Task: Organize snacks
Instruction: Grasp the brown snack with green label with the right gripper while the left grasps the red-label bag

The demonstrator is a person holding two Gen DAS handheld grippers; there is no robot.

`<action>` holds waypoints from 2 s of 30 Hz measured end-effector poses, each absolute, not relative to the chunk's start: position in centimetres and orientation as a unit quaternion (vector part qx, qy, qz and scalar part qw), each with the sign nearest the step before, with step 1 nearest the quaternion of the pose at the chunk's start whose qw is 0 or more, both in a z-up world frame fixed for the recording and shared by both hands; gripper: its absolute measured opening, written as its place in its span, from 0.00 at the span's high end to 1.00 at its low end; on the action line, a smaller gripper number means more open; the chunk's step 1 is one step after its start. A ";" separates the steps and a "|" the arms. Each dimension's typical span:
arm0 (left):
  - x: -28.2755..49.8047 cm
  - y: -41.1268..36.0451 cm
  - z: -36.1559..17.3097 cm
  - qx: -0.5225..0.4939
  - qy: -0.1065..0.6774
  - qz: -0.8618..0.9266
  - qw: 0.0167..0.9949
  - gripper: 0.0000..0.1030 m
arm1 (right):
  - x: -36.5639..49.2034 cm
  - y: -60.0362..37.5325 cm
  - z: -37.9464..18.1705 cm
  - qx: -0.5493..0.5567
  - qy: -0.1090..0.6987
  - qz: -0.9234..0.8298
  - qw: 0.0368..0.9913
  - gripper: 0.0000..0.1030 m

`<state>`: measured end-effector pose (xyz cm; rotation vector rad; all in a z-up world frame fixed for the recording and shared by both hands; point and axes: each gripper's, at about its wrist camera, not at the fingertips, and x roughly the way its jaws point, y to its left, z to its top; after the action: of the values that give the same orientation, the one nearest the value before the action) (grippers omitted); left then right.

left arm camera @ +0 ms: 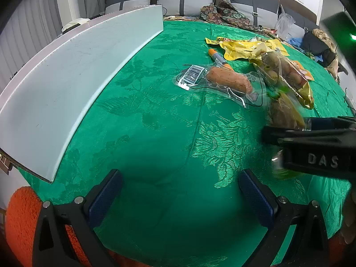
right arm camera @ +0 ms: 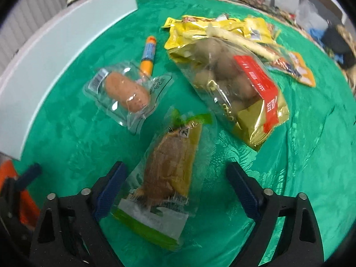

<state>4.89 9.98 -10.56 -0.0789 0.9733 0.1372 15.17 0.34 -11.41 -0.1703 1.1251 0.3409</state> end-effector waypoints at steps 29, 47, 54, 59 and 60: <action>5.8 9.4 -9.8 -0.068 0.500 0.021 0.863 0.00 | 15.5 -25.1 -12.7 0.031 0.425 -0.031 0.904 0.23; 28.9 -5.0 -8.2 -0.090 0.609 -0.021 0.787 0.00 | 14.7 -25.4 -13.1 0.033 0.421 -0.041 0.906 0.23; 27.9 -4.4 -8.5 -0.008 0.587 -0.026 0.809 0.17 | 14.7 -25.4 -13.1 0.035 0.421 -0.040 0.906 0.23; 25.6 -2.8 -6.1 0.008 0.564 -0.063 0.824 0.38 | 14.7 -25.4 -13.0 0.035 0.419 -0.040 0.906 0.21; 25.0 -2.7 -5.7 0.010 0.560 -0.071 0.825 0.38 | 14.6 -25.6 -13.0 0.044 0.417 -0.031 0.907 0.20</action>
<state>25.00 -2.65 -5.67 0.0219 1.1899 -0.1513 14.61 -25.60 -12.99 0.0915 0.8618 -0.0644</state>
